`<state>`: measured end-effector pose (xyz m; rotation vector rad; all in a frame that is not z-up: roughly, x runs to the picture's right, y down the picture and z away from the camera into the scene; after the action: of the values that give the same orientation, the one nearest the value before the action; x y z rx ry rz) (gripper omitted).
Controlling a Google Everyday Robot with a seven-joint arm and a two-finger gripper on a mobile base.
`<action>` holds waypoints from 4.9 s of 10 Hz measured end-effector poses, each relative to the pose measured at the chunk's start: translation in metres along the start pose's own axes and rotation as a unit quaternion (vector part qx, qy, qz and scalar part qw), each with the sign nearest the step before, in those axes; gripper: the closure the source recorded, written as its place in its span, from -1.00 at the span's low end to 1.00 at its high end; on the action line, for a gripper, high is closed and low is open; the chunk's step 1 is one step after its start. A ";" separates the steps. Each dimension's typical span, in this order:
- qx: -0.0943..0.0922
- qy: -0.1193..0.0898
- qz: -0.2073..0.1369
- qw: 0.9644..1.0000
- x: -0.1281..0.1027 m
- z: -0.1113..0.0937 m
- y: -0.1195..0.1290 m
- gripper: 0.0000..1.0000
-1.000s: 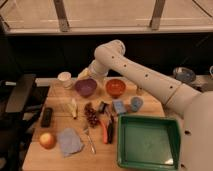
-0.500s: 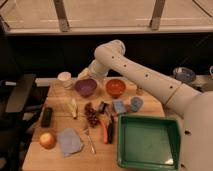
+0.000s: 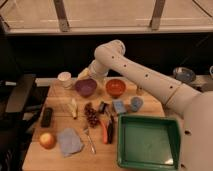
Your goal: Place fork in paper cup
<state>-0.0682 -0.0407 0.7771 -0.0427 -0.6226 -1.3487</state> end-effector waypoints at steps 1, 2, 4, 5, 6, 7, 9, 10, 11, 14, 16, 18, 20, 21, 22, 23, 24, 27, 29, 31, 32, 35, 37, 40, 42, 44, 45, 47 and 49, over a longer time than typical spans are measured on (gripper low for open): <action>0.000 0.000 0.000 1.000 0.000 0.000 0.000 -0.57; 0.000 0.000 0.000 1.000 0.000 0.000 0.000 -0.57; 0.000 0.000 0.000 1.000 0.000 0.000 0.000 -0.57; 0.000 0.000 0.000 1.000 0.000 0.000 0.000 -0.57; 0.000 0.000 0.000 1.000 0.000 0.000 0.000 -0.57; -0.001 0.000 -0.001 1.000 0.001 0.000 0.001 -0.57; -0.005 -0.036 -0.049 0.998 -0.006 0.003 -0.011 -0.57; -0.004 -0.060 -0.071 0.996 -0.015 0.007 -0.021 -0.57; -0.007 -0.082 -0.087 0.993 -0.027 0.013 -0.027 -0.57; -0.024 -0.146 -0.118 0.982 -0.075 0.020 -0.030 -0.57; -0.042 -0.158 -0.123 0.979 -0.102 0.019 -0.021 -0.57; -0.058 -0.157 -0.126 0.978 -0.119 0.022 -0.011 -0.57; -0.077 -0.156 -0.119 0.978 -0.135 0.024 0.011 -0.57; -0.082 -0.156 -0.113 0.978 -0.139 0.024 0.020 -0.57; -0.085 -0.156 -0.101 0.979 -0.145 0.021 0.036 -0.57; -0.082 -0.156 -0.084 0.981 -0.150 0.016 0.053 -0.57; -0.078 -0.155 -0.070 0.982 -0.152 0.012 0.064 -0.57; -0.074 -0.155 -0.065 0.983 -0.154 0.011 0.066 -0.57; -0.076 -0.156 -0.066 0.983 -0.153 0.011 0.067 -0.57; -0.095 -0.163 -0.076 0.979 -0.154 0.016 0.062 -0.57; -0.109 -0.171 -0.076 0.976 -0.157 0.025 0.053 -0.57; -0.129 -0.191 -0.022 0.973 -0.169 0.048 0.041 -0.57; -0.128 -0.188 0.063 0.972 -0.174 0.059 0.043 -0.57; -0.100 -0.170 0.158 0.968 -0.182 0.075 0.044 -0.57; -0.089 -0.156 0.181 0.967 -0.190 0.078 0.037 -0.57; -0.082 -0.149 0.184 0.968 -0.193 0.079 0.030 -0.57; -0.082 -0.149 0.184 0.968 -0.193 0.079 0.030 -0.57; -0.082 -0.148 0.185 0.968 -0.193 0.079 0.031 -0.57; -0.083 -0.152 0.183 0.968 -0.194 0.080 0.029 -0.57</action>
<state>-0.0893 0.1699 0.7677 -0.4868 -0.7173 -1.0380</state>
